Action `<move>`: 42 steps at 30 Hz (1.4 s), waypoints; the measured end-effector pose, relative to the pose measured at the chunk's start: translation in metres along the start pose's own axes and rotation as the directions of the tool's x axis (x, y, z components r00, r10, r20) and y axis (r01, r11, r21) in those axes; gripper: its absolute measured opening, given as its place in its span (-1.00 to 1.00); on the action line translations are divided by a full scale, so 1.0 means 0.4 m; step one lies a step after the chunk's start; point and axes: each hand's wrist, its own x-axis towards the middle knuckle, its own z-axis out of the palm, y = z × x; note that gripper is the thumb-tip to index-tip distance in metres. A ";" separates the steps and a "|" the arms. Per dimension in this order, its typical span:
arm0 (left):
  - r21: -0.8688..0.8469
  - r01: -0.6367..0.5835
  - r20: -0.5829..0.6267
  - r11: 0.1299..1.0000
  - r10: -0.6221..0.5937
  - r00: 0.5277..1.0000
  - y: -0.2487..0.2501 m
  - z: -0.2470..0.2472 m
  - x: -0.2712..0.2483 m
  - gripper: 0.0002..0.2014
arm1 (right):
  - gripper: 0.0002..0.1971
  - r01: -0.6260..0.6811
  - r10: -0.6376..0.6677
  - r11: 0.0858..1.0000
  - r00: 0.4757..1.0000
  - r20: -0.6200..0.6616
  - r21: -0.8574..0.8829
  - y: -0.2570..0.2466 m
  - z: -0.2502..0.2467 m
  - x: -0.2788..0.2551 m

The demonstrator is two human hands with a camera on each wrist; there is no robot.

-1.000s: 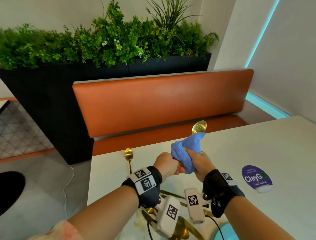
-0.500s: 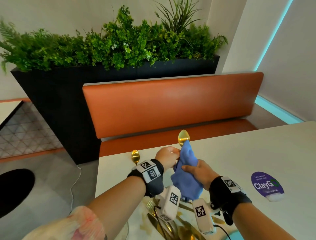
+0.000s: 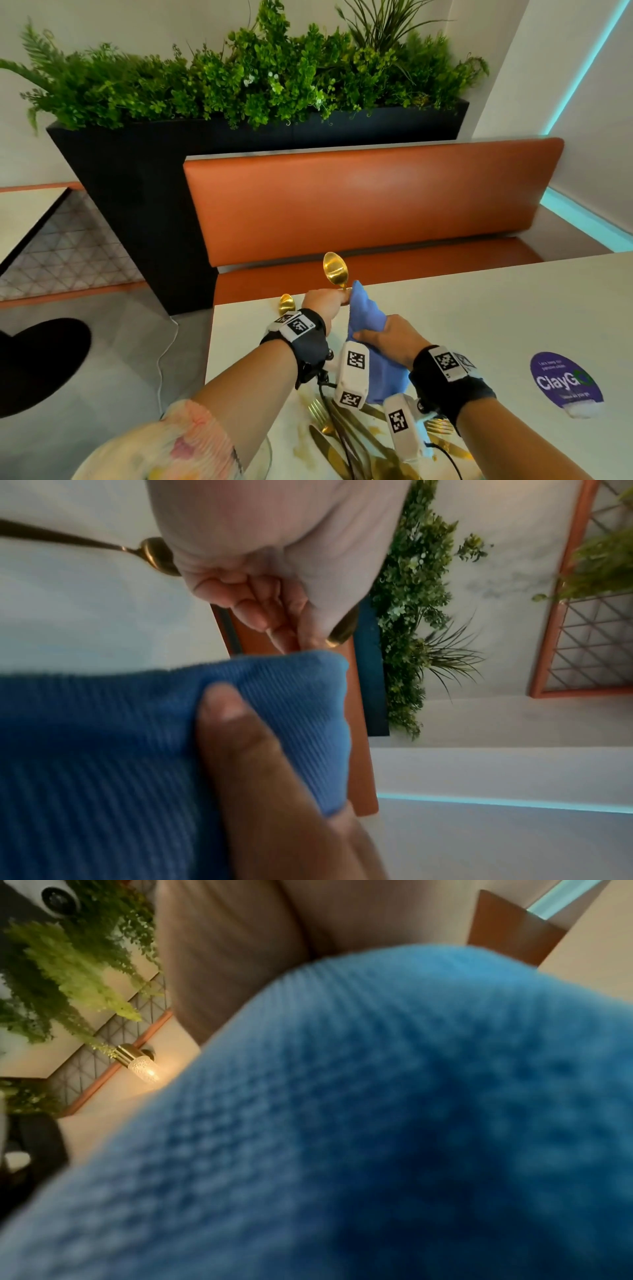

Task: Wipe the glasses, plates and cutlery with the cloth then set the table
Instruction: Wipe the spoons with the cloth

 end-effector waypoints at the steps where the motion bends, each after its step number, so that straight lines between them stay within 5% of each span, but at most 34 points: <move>1: 0.007 0.017 -0.032 1.000 -0.017 0.999 0.002 -0.010 0.009 -0.62 | -0.68 -0.004 0.004 1.000 1.000 -0.003 -0.020 0.000 0.000 0.005; 6: -0.040 0.094 -0.211 0.995 -0.100 0.972 -0.011 -0.106 0.092 -0.59 | -0.75 -0.023 0.025 0.998 0.999 0.021 -0.052 0.022 -0.014 0.015; 9: 0.225 0.148 -0.248 0.963 -0.091 0.964 -0.043 -0.192 0.149 -0.69 | -0.57 -0.100 0.098 0.995 0.993 -0.069 -0.018 0.063 -0.043 0.027; 12: 0.671 0.206 -0.188 0.713 -0.106 0.977 -0.101 -0.247 0.180 -0.79 | -0.57 -0.143 0.144 0.990 0.984 -0.103 0.019 0.094 -0.069 0.047; 15: 0.828 0.211 -0.157 0.519 -0.147 0.977 -0.150 -0.266 0.226 -0.71 | -0.61 -0.143 0.147 0.989 0.978 -0.150 0.036 0.105 -0.084 0.060; 24: 0.764 0.243 -0.192 0.598 -0.149 0.970 -0.252 -0.239 0.350 -0.55 | -0.66 -0.190 0.193 0.981 0.964 -0.182 0.036 0.132 -0.096 0.069; 28: 0.815 0.247 -0.213 0.525 -0.125 0.969 -0.213 -0.228 0.274 -0.64 | -0.65 -0.202 0.207 0.978 0.960 -0.189 0.048 0.140 -0.102 0.060; 32: 0.886 0.177 -0.183 0.428 -0.026 0.983 -0.220 -0.230 0.261 -0.62 | -0.64 -0.196 0.204 0.979 0.959 -0.198 0.058 0.136 -0.118 0.035; 35: 0.883 0.133 -0.190 0.450 0.085 0.978 -0.181 -0.185 0.258 -0.56 | -0.63 -0.189 0.202 0.979 0.956 -0.212 0.080 0.139 -0.142 0.008; 39: 0.934 -0.136 0.088 0.331 0.156 0.984 -0.096 -0.066 0.157 -0.54 | -0.65 -0.145 0.184 0.978 0.941 -0.283 0.152 0.163 -0.185 -0.034; 42: 0.888 -0.305 0.296 0.344 0.079 0.952 -0.101 0.033 0.088 -0.62 | -0.61 -0.126 0.206 0.963 0.915 -0.346 0.239 0.200 -0.214 -0.070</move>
